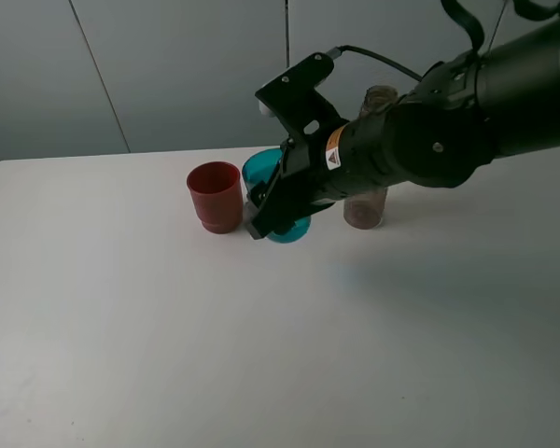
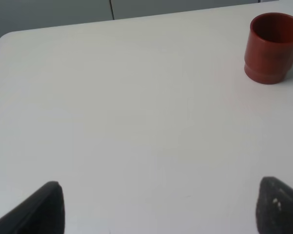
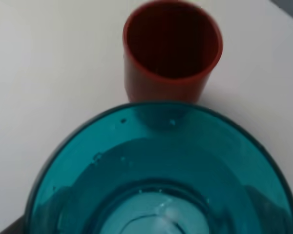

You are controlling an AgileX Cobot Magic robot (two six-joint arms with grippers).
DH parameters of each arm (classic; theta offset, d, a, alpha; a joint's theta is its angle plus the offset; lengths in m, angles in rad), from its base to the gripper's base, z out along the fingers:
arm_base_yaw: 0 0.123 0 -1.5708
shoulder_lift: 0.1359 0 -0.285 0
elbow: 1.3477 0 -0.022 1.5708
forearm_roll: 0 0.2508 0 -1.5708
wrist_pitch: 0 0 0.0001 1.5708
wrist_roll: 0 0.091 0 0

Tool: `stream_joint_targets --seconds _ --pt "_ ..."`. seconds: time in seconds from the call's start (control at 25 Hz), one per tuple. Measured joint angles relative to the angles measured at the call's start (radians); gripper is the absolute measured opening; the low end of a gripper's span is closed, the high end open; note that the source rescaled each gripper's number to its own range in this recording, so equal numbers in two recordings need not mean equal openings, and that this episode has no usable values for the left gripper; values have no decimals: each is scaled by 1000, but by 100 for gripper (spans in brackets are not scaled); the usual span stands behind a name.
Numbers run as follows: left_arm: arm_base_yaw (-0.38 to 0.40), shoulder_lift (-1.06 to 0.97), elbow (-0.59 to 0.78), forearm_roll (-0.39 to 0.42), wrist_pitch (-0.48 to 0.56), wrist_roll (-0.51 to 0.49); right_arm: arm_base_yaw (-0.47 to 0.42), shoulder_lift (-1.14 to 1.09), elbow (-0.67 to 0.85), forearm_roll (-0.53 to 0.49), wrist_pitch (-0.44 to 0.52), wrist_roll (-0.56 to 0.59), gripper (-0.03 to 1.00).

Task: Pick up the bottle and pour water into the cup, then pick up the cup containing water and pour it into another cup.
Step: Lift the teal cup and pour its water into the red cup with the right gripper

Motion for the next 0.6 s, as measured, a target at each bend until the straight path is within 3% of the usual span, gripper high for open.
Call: stream_joint_targets --seconds 0.36,0.6 --pt "0 0 0 0 0 0 9 100 -286 -57 268 4 11" --pt "0 0 0 0 0 0 7 199 -451 -159 383 8 11"
